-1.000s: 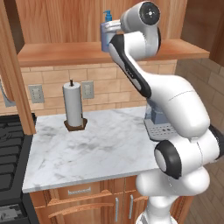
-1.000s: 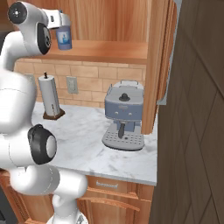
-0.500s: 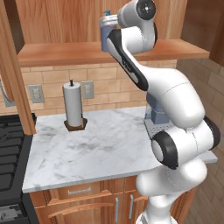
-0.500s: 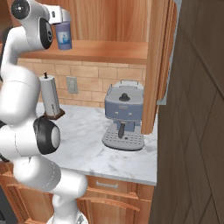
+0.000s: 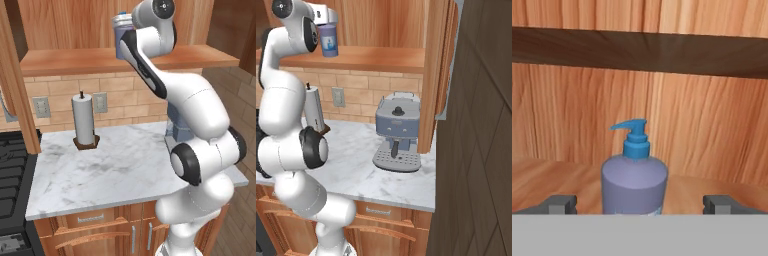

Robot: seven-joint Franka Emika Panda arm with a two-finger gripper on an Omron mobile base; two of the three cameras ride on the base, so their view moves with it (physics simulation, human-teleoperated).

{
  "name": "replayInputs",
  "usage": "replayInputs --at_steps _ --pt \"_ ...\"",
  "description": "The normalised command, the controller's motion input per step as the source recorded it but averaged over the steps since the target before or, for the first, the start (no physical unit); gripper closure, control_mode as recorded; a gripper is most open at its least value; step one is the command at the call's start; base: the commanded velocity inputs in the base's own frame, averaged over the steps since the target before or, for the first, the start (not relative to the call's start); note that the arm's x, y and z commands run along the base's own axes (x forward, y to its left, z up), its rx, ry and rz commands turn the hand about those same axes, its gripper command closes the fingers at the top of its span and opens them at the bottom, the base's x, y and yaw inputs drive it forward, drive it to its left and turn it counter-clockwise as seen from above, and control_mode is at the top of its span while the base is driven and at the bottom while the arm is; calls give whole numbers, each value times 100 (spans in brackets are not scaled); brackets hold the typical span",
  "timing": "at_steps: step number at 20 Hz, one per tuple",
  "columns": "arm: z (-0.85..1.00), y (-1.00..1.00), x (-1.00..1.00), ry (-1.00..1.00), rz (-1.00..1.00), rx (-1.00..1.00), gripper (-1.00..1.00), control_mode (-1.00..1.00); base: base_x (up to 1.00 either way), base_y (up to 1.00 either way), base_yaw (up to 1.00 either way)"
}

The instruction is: Open the cabinet. Pick the soap dispenser and place it next to the sink. Then close the cabinet.

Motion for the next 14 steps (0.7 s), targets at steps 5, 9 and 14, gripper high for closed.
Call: replayInputs --at_steps 5,9,14 --pt "-5 0 16 0 0 7 -100 -100 0 0 0" --pt "-1 3 18 0 0 5 -100 -100 0 0 0" --pt "0 6 12 0 2 2 -100 -100 0 0 0"
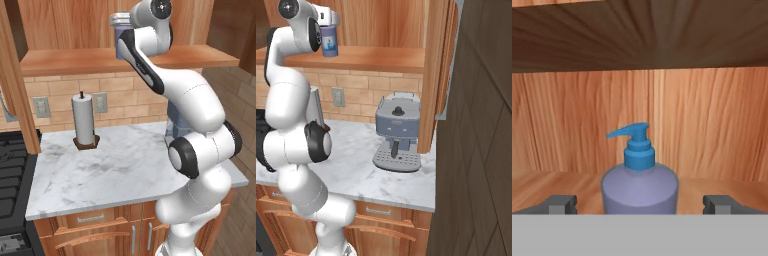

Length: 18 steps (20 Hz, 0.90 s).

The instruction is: Open the cabinet. Pick the soap dispenser and place it next to the sink. Then close the cabinet.

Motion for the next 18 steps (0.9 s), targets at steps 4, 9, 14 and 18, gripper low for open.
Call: replayInputs --at_steps 4,9,14,18 --pt "0 9 7 0 3 1 -100 -100 0 0 0" --pt "0 4 11 0 4 0 -100 -100 0 0 0" --pt "-3 0 17 0 4 0 -100 -100 0 0 0" --pt "-8 0 16 2 3 0 -100 -100 0 0 0"
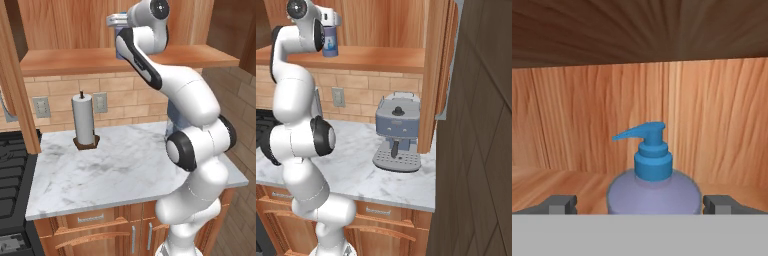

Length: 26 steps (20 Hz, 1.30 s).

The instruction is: Open the cabinet. Pick the soap dispenser and place it next to the sink. Then close the cabinet.

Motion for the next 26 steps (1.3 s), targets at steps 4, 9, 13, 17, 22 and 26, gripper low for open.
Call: replayInputs --at_steps 4,9,13,17,22,26 --pt "-4 0 18 0 3 0 -100 -100 0 0 0" --pt "0 0 13 0 3 0 -100 -100 0 0 0" --pt "0 0 8 0 3 0 -100 -100 0 0 0" --pt "0 0 11 0 2 0 -100 -100 0 0 0" --pt "0 0 12 1 2 0 -100 -100 0 0 0" --pt "0 0 13 0 2 0 -100 -100 0 0 0"
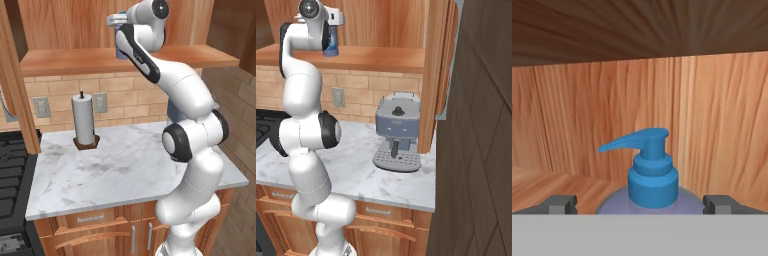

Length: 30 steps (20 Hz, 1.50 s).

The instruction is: Open the cabinet. Pick the soap dispenser and place it next to the sink. Then close the cabinet.

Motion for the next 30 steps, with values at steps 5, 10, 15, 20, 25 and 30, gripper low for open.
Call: replayInputs --at_steps 5,10,15,20,25,30 --pt "0 1 12 0 1 0 -100 -100 0 0 0" --pt "0 1 3 0 0 0 -100 -100 0 0 0" --pt "0 0 0 2 0 0 -100 -100 0 0 0" --pt "-1 0 0 2 0 0 100 -100 0 0 0" --pt "0 0 1 1 0 0 100 -100 0 0 0" --pt "0 0 0 0 0 0 100 -100 0 0 0"
